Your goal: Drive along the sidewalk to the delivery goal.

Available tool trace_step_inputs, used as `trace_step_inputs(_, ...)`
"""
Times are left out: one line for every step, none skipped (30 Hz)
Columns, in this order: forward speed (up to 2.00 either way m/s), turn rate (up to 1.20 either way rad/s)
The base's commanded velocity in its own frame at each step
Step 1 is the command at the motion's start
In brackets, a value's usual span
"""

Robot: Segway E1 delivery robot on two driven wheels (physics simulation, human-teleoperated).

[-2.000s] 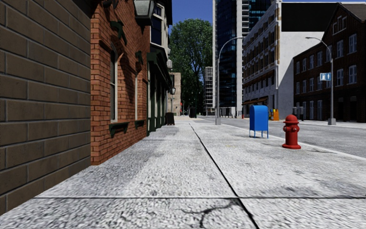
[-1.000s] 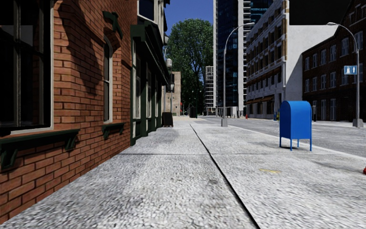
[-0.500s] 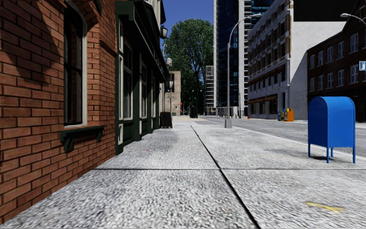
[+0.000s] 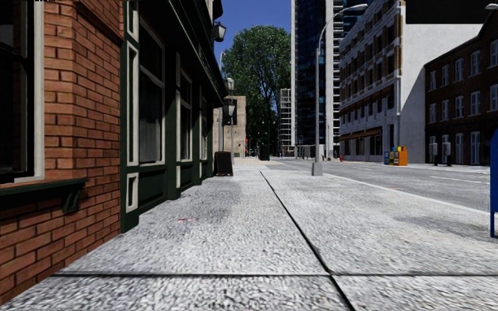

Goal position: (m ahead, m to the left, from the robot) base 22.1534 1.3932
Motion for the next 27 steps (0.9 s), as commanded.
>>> trace_step_inputs(2.0,0.0)
trace_step_inputs(2.0,0.0)
trace_step_inputs(2.0,0.0)
trace_step_inputs(2.0,0.0)
trace_step_inputs(2.0,0.0)
trace_step_inputs(2.0,0.0)
trace_step_inputs(2.0,0.0)
trace_step_inputs(2.0,0.0)
trace_step_inputs(2.0,0.0)
trace_step_inputs(2.0,0.0)
trace_step_inputs(2.0,0.0)
trace_step_inputs(2.0,0.0)
trace_step_inputs(2.0,0.0)
trace_step_inputs(2.0,0.0)
trace_step_inputs(2.0,0.0)
trace_step_inputs(2.0,0.0)
trace_step_inputs(2.0,0.0)
trace_step_inputs(2.0,0.0)
trace_step_inputs(2.0,0.0)
trace_step_inputs(2.0,0.0)
trace_step_inputs(2.0,0.0)
trace_step_inputs(2.0,0.0)
trace_step_inputs(2.0,0.0)
trace_step_inputs(2.0,0.0)
trace_step_inputs(2.0,0.0)
trace_step_inputs(2.0,0.0)
trace_step_inputs(2.0,0.0)
